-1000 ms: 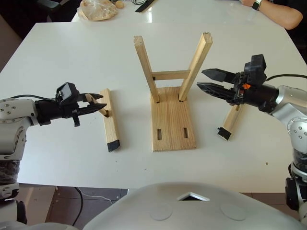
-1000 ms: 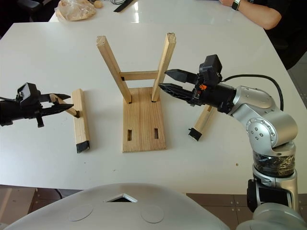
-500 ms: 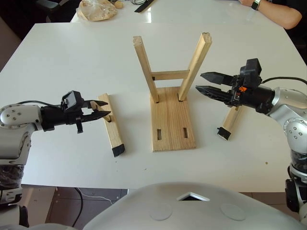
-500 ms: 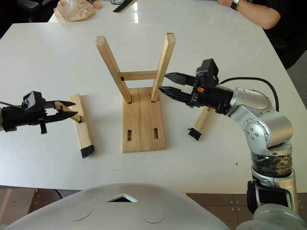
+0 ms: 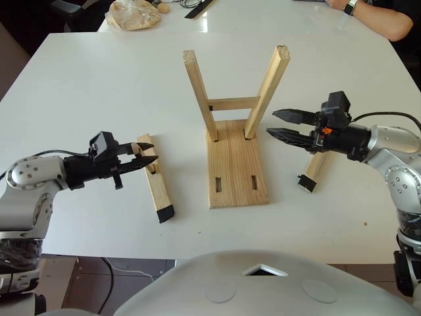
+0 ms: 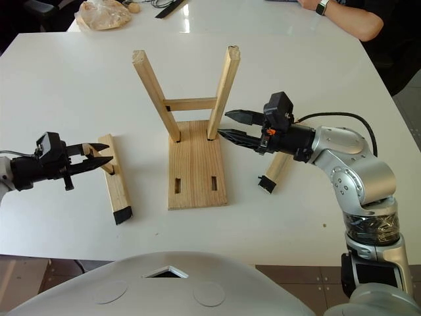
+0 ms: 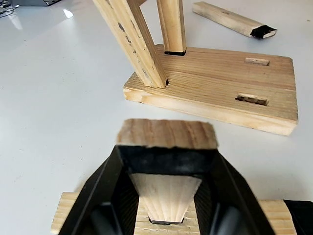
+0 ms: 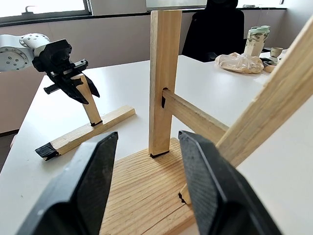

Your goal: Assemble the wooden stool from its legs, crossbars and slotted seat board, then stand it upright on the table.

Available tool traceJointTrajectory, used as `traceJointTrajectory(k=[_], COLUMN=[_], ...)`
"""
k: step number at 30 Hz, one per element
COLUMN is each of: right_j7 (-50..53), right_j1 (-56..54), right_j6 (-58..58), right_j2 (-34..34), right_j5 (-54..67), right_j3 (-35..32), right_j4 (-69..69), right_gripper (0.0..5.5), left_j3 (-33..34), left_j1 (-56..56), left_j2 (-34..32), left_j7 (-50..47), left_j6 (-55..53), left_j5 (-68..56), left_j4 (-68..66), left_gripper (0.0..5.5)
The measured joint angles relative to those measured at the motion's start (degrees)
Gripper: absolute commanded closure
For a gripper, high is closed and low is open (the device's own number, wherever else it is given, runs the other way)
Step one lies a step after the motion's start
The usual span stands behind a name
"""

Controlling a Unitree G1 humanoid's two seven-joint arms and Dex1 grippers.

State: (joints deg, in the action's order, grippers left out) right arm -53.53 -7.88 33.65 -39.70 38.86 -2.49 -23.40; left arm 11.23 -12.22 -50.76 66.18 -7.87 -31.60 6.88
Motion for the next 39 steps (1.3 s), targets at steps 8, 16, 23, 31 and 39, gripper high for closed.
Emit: traceJointTrajectory(k=[8,16,23,31,39], right_j7=[-1.3,-2.1,-2.3,-2.6,-2.0], right_j1=[0.1,-0.1,-0.1,-0.2,0.2], right_j6=[0.0,-0.1,-0.1,-0.4,-0.9], right_j2=[-1.1,-1.1,-1.1,-1.1,-1.2], right_j5=[-1.1,-2.5,-3.1,-3.8,-4.3], right_j3=[0.3,1.0,1.1,1.5,1.4], right_j4=[0.3,1.1,1.3,1.4,1.1], right_gripper=[3.21,3.21,3.21,3.21,3.21], left_j3=[0.9,-0.3,-8.6,-7.7,3.1], left_j1=[-2.8,-2.8,-4.5,-4.0,-8.3], left_j2=[3.8,5.1,7.8,10.7,7.3], left_j7=[-3.1,-5.8,-12.0,-14.6,-11.1], left_j6=[1.3,1.6,5.1,7.4,-7.9], left_j5=[-2.6,-2.5,8.7,7.8,-9.2], left_j4=[-0.6,-1.4,-7.4,-9.2,9.8], left_gripper=[4.19,4.19,2.94,2.38,2.38])
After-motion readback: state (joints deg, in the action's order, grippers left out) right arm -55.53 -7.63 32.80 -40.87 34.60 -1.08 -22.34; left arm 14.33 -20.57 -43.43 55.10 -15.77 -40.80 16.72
